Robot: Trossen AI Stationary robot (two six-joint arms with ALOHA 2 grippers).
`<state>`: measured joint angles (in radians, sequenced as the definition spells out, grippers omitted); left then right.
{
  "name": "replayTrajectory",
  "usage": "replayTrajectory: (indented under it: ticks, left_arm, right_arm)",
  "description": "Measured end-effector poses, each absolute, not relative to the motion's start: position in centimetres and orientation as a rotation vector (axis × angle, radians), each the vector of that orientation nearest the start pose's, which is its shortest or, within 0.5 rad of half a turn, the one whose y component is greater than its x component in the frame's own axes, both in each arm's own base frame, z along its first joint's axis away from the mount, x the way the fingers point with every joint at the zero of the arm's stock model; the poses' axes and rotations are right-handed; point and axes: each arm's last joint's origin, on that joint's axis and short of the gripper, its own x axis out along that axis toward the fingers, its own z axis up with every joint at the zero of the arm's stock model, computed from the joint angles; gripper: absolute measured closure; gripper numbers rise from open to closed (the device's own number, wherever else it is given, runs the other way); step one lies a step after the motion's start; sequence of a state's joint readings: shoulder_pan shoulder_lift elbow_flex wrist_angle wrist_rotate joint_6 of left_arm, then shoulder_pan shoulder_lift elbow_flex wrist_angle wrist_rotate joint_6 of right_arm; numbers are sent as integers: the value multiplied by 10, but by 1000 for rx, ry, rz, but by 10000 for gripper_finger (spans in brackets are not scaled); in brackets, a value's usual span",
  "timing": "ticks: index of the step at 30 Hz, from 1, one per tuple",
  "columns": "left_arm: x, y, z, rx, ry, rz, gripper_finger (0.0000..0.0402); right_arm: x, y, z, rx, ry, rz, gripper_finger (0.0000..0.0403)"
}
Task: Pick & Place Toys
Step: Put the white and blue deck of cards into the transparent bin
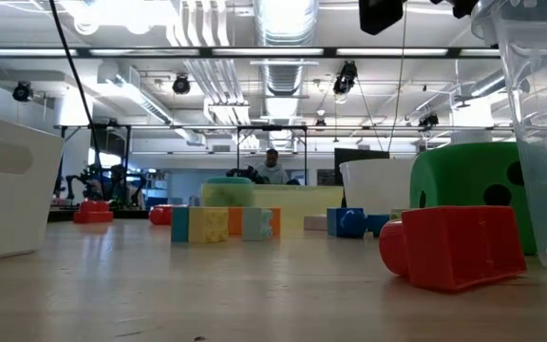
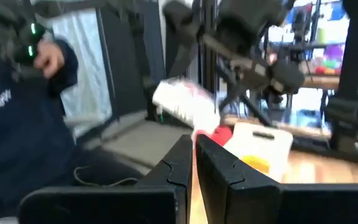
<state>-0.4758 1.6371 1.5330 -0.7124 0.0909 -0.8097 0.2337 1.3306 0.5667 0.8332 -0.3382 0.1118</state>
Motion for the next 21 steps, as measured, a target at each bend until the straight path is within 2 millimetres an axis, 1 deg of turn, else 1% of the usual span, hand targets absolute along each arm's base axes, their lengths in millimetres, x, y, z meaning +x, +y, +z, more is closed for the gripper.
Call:
replayTrajectory:
  ticks: [4, 8, 10, 12, 15, 19, 21]
  left_arm:
    - [313, -164, 331, -590, 973, -177, 113]
    - [314, -164, 331, -599, 972, -187, 113]
    - [314, -164, 332, -605, 972, -194, 113]
    - [314, -164, 332, -606, 973, -196, 113]
    - [314, -164, 332, -609, 975, -203, 113]
    - [315, -164, 333, -614, 960, -208, 113]
    - [317, -163, 336, -626, 930, -220, 113]
  right_arm:
    - [267, 73, 242, 113, -165, 582, 383]
    - [272, 75, 237, 62, -211, 581, 381]
    - [273, 76, 235, 39, -211, 581, 370]
    - [274, 78, 232, 18, -214, 583, 347]
    - [275, 80, 231, -24, -255, 584, 297]
    - [280, 84, 236, -102, -307, 578, 224]
    - [285, 85, 238, -142, -317, 559, 196]
